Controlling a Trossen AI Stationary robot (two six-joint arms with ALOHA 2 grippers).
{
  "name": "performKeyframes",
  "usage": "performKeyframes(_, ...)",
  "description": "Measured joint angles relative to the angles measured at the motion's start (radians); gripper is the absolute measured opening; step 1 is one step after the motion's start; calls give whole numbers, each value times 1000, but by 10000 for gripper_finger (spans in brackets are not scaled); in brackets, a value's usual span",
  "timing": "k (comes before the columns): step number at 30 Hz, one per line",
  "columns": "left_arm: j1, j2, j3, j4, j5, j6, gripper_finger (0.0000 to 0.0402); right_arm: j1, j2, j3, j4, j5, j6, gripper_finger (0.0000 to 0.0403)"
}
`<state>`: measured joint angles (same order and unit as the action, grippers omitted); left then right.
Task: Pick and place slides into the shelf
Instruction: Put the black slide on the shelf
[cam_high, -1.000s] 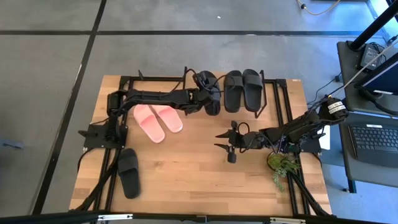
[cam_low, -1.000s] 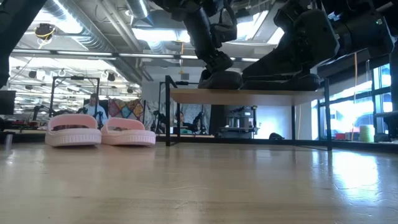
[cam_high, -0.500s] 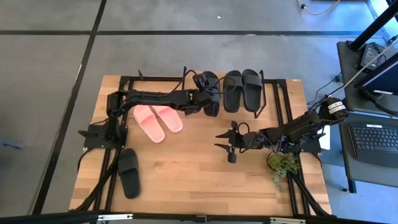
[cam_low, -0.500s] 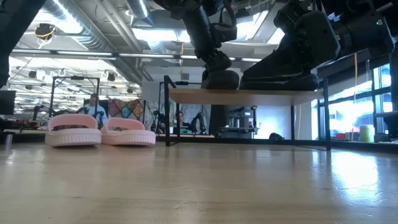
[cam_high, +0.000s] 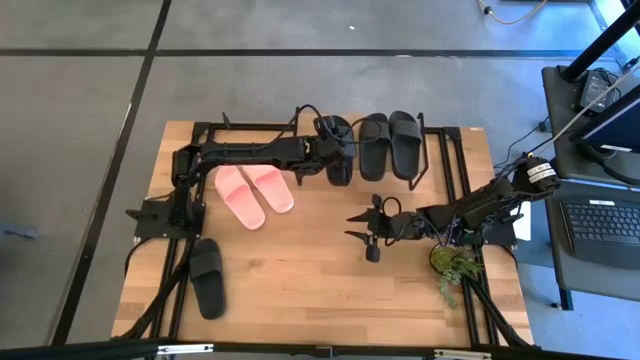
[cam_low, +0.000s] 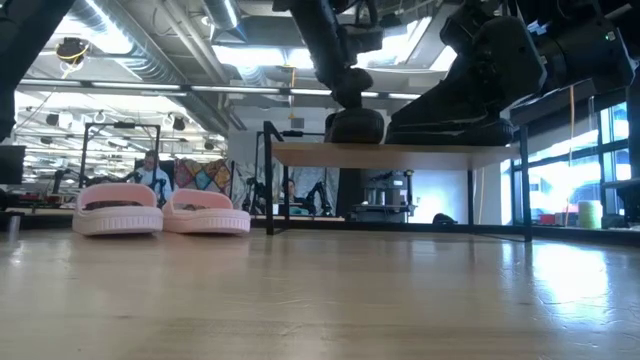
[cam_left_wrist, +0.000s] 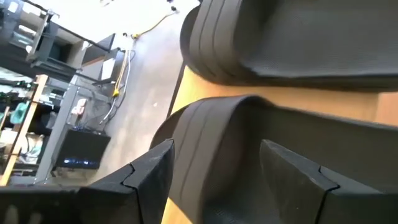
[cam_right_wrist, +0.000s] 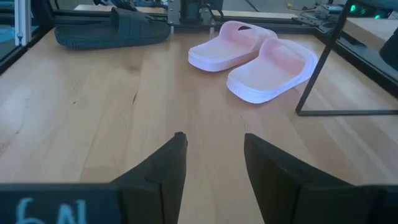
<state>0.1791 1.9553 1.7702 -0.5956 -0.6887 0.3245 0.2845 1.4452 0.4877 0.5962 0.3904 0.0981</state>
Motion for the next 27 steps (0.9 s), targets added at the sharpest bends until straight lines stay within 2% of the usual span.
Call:
performKeyframes(6, 11, 0, 0, -54, -4, -1, 228, 0, 0, 0, -29, 0, 14, 162)
performKeyframes(14, 8, -66, 2, -240, 1, -51, 228, 0, 0, 0, -64, 0, 37, 162)
performKeyframes(20, 32, -90, 1, -405, 124, -129, 228, 0, 0, 0, -78, -39, 58, 162)
performKeyframes(27, 74, -76, -1, -387, 200, -139, 228, 0, 0, 0, -78, -49, 59, 162)
